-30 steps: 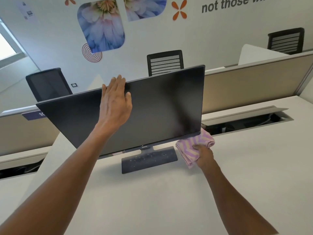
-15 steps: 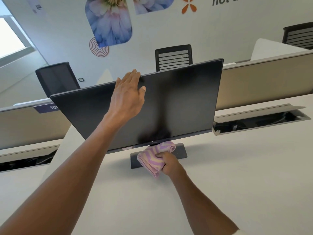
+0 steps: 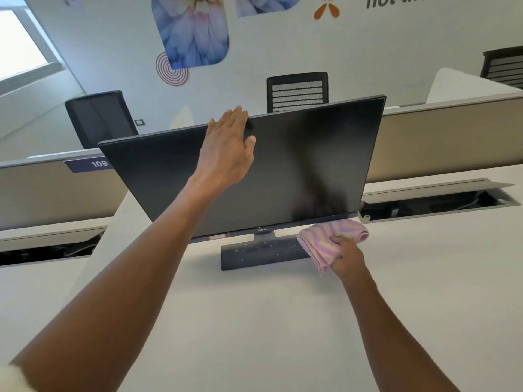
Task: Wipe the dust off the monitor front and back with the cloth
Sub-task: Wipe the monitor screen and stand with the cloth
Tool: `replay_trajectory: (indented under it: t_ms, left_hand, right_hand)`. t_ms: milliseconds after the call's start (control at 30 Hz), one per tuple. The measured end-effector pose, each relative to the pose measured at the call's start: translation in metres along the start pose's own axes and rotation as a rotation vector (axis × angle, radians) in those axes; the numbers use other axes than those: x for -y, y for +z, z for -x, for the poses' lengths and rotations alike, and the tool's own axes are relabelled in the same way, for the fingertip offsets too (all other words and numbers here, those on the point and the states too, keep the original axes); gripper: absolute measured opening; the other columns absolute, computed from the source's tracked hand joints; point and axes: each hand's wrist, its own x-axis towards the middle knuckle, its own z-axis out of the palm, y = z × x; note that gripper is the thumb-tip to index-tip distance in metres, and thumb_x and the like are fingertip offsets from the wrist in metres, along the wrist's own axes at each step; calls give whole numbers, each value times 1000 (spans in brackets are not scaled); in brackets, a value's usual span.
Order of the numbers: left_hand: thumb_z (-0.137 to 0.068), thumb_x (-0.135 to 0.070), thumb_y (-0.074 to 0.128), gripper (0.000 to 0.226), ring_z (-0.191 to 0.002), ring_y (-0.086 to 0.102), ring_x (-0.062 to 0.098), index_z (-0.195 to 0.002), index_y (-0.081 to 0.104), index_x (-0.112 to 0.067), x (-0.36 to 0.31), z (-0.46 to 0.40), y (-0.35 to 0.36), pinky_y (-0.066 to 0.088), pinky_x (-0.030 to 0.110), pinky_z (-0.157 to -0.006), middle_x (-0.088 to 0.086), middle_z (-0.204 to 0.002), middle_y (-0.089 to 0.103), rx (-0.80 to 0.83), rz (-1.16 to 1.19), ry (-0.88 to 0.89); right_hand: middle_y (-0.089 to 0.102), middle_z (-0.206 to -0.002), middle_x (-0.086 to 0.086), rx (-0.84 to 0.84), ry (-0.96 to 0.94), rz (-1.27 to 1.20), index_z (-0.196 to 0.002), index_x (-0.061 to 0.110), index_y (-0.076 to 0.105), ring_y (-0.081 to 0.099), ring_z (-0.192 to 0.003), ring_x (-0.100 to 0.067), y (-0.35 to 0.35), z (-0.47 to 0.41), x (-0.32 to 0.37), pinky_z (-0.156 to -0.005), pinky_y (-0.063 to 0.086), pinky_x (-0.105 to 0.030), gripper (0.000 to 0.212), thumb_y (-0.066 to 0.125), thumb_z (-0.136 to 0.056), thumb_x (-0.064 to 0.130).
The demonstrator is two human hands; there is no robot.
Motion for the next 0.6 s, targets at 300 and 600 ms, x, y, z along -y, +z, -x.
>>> replay_trajectory:
  t_ms: [300,600]
  left_hand:
    - [-102,-27,42,58,-151,12,23,-154,24,-10,2,3,2,7,42,-123,6,-162,21,-2,22,21]
    - [-99,-15,47,61,-152,9,21,-154,23,-6,7,41,29,8,40,-124,9,-163,18,-175,165,115]
  right_hand:
    - [60,-123,-7,-53,-147,-200,-131,19,49,64,-103,-31,-46,1,9,-83,57,-44,76,85,-64,29]
    - [60,-117,-12,-299,-336,269,-130,4,52,59,-100,-29,-51,13,12,-91,52,-43,66,82,-77,28]
